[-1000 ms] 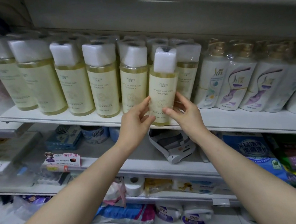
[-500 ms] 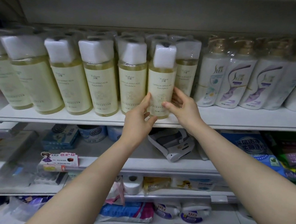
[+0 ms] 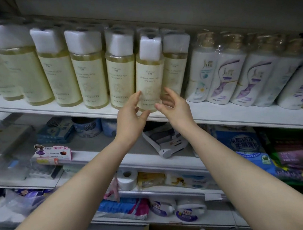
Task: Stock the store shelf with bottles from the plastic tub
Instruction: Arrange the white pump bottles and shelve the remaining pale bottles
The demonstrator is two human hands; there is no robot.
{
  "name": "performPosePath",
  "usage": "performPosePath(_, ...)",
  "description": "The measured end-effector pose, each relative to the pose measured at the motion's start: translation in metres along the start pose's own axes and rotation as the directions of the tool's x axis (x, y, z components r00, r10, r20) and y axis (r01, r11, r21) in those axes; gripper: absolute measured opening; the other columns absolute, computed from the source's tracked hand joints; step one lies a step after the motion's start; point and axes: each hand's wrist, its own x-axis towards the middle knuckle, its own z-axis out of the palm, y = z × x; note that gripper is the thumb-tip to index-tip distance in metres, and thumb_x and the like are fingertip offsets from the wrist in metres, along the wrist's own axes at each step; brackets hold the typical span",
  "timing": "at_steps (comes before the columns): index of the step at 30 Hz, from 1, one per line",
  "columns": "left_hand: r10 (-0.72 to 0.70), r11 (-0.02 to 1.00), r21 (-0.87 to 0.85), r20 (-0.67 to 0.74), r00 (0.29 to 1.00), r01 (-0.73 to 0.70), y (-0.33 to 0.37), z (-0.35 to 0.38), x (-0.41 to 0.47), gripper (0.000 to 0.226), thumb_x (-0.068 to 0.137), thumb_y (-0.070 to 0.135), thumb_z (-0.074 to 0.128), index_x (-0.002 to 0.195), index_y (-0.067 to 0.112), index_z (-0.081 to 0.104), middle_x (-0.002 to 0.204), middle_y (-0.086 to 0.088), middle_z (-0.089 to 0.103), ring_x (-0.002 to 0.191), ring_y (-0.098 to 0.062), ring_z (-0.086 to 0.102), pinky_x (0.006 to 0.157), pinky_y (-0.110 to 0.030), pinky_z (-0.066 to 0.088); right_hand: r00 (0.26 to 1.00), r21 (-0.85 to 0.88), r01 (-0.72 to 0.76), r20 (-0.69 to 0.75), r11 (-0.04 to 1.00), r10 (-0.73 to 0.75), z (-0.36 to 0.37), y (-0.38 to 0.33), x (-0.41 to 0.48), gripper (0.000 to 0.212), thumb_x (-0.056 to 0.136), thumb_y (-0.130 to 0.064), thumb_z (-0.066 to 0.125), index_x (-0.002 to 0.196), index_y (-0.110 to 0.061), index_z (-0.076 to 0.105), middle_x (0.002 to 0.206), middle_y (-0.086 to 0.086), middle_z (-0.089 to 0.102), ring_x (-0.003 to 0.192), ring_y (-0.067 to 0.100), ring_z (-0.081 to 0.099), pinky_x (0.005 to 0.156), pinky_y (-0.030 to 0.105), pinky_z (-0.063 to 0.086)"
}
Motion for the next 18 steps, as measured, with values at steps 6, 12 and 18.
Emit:
performPosePath(6, -0.022, 1.000, 0.001, -0.092, 0.996, 0.022, 0.017, 0.026, -0.030, 0.044, 0.090, 0.011, 0.067, 0.133, 0.020, 0.059, 0.127, 0.007, 0.059, 0.112, -0.002, 0.057, 0.098, -0.021, 0.050, 1.000, -0.024, 0.024, -0.019, 0.999, -0.025, -0.029, 0.017, -0.033, 0.048, 0.091, -0.015, 0.071, 0.136, -0.023, 0.057, 0.122, -0.004, 0.064, 0.107, 0.005, 0.061, 0.082, 0.004, 0.046)
performPosePath(12, -0.028, 0.999, 0.045, -0.034, 0.999, 0.030, 0.036, 0.064, -0.070, 0.040, 0.088, 0.011, 0.070, 0.126, 0.021, 0.063, 0.120, 0.007, 0.063, 0.104, -0.001, 0.061, 0.092, -0.013, 0.049, 0.998, -0.004, 0.043, -0.051, 0.999, -0.043, -0.061, 0.043, -0.065, 0.042, 0.090, -0.008, 0.069, 0.130, -0.016, 0.062, 0.112, -0.002, 0.066, 0.096, 0.004, 0.062, 0.080, 0.009, 0.050)
performPosePath(18, -0.043, 0.996, 0.084, 0.048, 0.998, 0.039, 0.040, 0.110, -0.110, 0.036, 0.088, 0.014, 0.071, 0.123, 0.018, 0.066, 0.117, 0.006, 0.069, 0.104, -0.005, 0.064, 0.095, -0.026, 0.052, 0.999, -0.009, 0.009, -0.047, 1.000, -0.009, -0.100, 0.082, -0.101, 0.038, 0.090, -0.007, 0.070, 0.126, -0.016, 0.065, 0.110, -0.004, 0.068, 0.094, 0.007, 0.064, 0.083, 0.018, 0.054)
